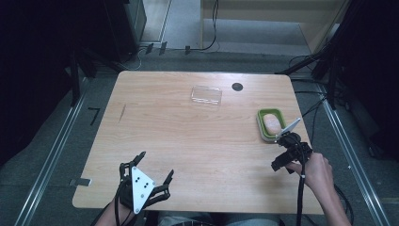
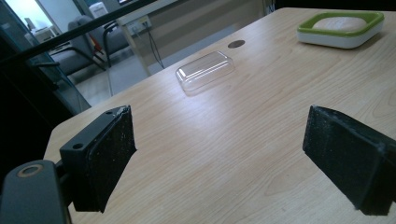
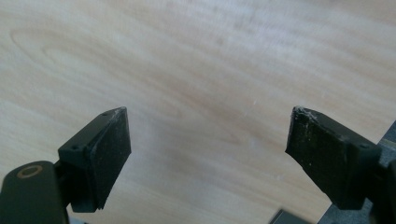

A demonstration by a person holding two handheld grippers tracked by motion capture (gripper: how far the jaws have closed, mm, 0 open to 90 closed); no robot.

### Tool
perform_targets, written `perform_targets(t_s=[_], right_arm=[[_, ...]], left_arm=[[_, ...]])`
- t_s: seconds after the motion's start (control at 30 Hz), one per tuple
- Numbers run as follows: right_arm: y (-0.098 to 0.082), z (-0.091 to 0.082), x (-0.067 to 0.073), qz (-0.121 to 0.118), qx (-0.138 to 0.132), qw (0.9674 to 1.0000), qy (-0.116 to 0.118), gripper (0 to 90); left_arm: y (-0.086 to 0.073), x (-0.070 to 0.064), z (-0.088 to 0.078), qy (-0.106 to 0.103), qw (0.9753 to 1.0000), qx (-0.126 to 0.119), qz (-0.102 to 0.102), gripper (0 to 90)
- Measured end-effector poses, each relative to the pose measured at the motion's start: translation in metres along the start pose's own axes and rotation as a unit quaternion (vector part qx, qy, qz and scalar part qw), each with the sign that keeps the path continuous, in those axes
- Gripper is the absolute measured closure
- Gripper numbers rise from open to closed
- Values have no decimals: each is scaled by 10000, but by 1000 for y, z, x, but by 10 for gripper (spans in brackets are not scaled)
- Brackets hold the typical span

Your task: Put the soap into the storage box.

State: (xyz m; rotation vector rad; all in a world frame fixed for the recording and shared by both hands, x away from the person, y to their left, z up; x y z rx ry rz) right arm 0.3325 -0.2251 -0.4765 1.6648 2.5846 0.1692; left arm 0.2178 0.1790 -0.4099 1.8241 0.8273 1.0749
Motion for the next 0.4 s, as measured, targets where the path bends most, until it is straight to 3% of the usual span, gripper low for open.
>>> perform_targets(t_s=[0.23,0.4], right_arm=[[-19,10,7,-44,153,9999,26,140],[-22,14,7,-148,192,9997,20,140]], left_arm=[[0,0,0,3,10000,-30,-9,99],[1,0,0,5,10000,-48,-9,99]])
Point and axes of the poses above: each handheld gripper's, and its own axes: z roughly forward along the jaws, y roughly out of its top, x roughly to its left, the point moved 5 cm from there along z, roughly forward along the jaws, and after that the axes turned 3 degrees about -x, right-handed, at the moved point
